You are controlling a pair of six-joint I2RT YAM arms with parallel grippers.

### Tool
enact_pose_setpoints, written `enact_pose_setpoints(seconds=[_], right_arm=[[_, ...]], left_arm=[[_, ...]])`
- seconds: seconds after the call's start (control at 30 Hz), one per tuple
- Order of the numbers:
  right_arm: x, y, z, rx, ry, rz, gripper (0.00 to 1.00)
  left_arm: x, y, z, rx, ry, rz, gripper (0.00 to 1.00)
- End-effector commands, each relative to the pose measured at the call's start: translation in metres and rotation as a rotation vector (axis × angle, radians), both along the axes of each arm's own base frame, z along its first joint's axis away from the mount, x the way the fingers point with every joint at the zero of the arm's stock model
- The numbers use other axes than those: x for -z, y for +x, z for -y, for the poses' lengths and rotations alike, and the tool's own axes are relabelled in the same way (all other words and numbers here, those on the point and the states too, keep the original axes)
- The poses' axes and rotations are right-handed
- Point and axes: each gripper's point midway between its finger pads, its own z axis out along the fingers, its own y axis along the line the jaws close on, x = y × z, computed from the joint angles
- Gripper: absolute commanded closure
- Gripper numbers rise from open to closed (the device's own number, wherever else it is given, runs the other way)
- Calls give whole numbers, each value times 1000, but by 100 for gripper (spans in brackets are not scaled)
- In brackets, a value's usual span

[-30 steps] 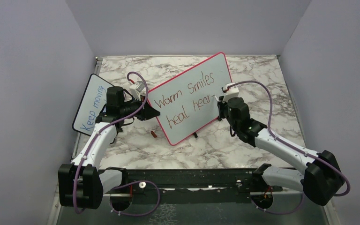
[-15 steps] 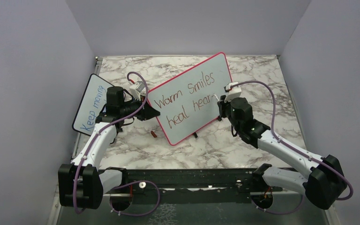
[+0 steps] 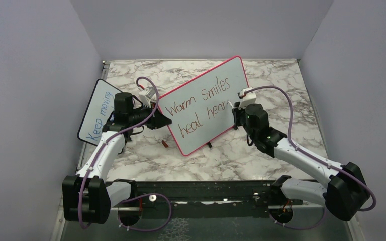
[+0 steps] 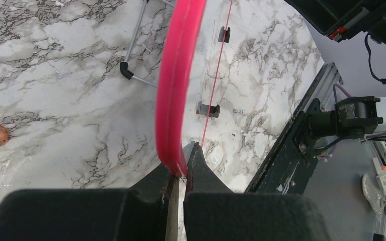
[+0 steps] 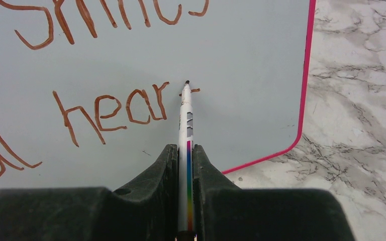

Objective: Write a sentence on the whiteboard

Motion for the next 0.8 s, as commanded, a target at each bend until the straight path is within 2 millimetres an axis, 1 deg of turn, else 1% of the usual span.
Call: enact_pose_setpoints(seconds=[0.0, 0.27, 0.33, 0.5, 0.67, 0.77], right_arm=[[-24, 11, -6, -8, 37, 66, 99], [-27, 14, -8, -6, 33, 72, 100], [-24, 14, -8, -9, 30, 64, 100], [-15, 9, -7, -10, 31, 28, 100], [0, -1, -5, -18, 30, -20, 100], [6, -6, -3, -22, 31, -42, 100]], left_arm=[[30, 16, -28, -110, 159, -1, 100], [31, 17, -27, -109, 159, -3, 100], [31, 17, -28, -110, 159, -4, 100], [30, 17, -28, -110, 159, -2, 100], [31, 17, -27, -110, 157, -5, 100], [31, 17, -27, -110, 158, -4, 100]])
